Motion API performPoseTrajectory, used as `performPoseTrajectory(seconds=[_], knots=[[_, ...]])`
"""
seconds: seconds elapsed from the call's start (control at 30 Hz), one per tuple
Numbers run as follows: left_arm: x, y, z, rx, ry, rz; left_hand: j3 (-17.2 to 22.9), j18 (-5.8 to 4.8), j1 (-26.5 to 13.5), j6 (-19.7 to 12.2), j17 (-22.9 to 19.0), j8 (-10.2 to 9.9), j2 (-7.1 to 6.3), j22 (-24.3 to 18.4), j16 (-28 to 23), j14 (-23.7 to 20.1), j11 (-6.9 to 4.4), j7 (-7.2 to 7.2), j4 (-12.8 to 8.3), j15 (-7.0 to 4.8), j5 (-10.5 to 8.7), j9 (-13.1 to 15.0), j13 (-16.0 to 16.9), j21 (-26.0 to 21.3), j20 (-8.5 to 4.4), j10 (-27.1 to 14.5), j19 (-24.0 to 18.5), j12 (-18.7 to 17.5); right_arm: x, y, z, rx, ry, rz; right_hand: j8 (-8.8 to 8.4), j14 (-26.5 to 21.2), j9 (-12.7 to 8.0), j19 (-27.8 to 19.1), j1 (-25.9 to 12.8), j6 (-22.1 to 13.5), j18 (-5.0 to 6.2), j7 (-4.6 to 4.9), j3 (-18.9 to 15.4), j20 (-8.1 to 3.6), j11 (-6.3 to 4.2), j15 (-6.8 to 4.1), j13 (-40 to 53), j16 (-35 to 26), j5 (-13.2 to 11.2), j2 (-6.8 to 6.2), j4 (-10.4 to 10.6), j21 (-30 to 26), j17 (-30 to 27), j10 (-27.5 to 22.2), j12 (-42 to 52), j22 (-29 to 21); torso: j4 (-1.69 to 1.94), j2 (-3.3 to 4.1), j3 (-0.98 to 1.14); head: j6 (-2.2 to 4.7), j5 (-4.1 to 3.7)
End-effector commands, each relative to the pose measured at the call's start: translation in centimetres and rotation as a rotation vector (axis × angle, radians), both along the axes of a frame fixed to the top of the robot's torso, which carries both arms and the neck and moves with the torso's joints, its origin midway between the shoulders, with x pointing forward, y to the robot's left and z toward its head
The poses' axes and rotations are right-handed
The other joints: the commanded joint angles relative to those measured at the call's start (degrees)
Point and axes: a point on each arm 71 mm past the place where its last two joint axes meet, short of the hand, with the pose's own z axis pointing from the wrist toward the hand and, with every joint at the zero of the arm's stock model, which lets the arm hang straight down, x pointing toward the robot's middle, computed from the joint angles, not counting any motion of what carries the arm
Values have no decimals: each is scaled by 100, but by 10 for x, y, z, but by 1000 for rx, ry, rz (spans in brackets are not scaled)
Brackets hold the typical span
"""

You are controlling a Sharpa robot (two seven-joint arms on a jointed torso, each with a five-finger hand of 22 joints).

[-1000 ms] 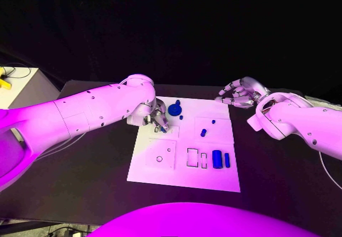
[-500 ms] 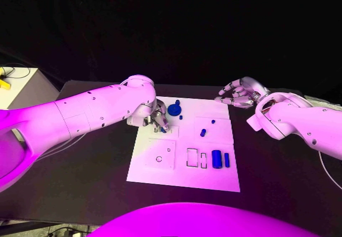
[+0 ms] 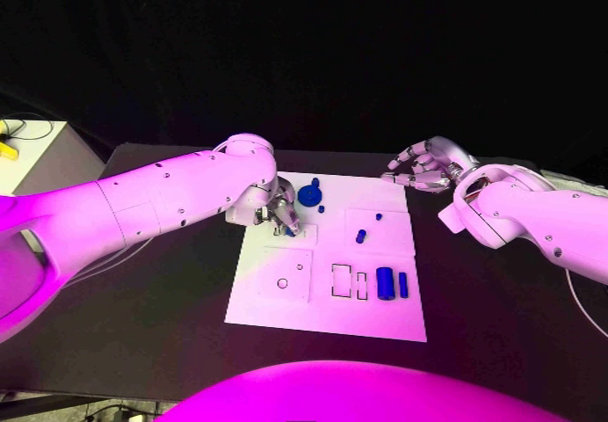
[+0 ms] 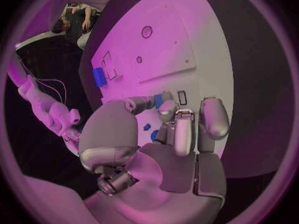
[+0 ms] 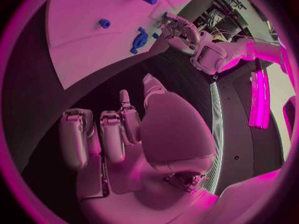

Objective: Assemble the parts on the task board

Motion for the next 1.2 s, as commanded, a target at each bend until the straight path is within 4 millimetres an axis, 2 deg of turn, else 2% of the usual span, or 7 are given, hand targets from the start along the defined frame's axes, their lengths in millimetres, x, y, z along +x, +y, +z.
performPoseTrajectory(seconds=[0.03, 0.27, 0.47, 0.73, 1.2], knots=[[-2, -2, -2, 2, 17, -22, 1102, -68, -3, 37, 1279, 11, 45, 1, 32, 521, -11, -31, -1130, -32, 18, 5, -3, 25, -13, 13, 28, 6, -1, 2, 0, -4, -4, 17, 19, 569, 5, 410, -25, -53, 94, 7, -23, -39, -20, -24, 554, -25, 39, 9, 4, -19, 1371, -25, -5, 1188, -1, 0, 2, 1, 2], [-1, -2, -2, -7, 14, -8, 1089, -66, -64, 32, 1273, 10, 32, -18, 28, 519, -5, -26, -1121, -28, -6, 3, -33, 15, -13, 2, 15, -11, -1, 2, 0, -4, -5, 17, 19, 569, 5, 410, -25, -53, 94, 7, -23, -39, -20, -24, 554, -25, 39, 9, 4, -19, 1371, -25, -5, 1188, -3, 0, 3, 1, -6], [0, 0, -2, -9, 17, 1, 750, -61, -422, 32, 1247, 0, -35, -38, 11, 509, -13, -53, -878, -29, -64, -17, -106, -9, -11, -1, -3, -50, -1, 1, 0, -4, -5, 17, 22, 567, 6, 406, -31, -56, 97, 7, -25, -39, -20, -24, 541, -30, 38, 10, 5, -31, 1365, -39, -17, 1182, 1, -2, 5, 1, -12], [0, 0, -2, -13, 16, 8, 298, -59, -691, 89, 1241, -24, -133, -55, 7, 507, -32, -78, -589, -46, -106, -67, -111, -34, -25, -11, -6, -48, -1, 1, 1, -3, -6, 18, 22, 567, 6, 406, -31, -56, 97, 7, -25, -39, -20, -24, 541, -30, 38, 10, 5, -31, 1365, -39, -17, 1182, 1, 0, 2, 1, -8], [2, -1, -3, -24, 3, 23, -22, -60, -777, 131, 1239, -43, -146, -53, 5, 506, -34, -81, -366, -50, -129, -104, -108, -41, -32, -18, 2, -40, -2, 1, 1, -2, -6, 19, 22, 567, 6, 406, -31, -56, 97, 7, -25, -39, -20, -24, 541, -30, 38, 10, 5, -31, 1365, -39, -17, 1182, -4, 5, -3, 1, -28]])
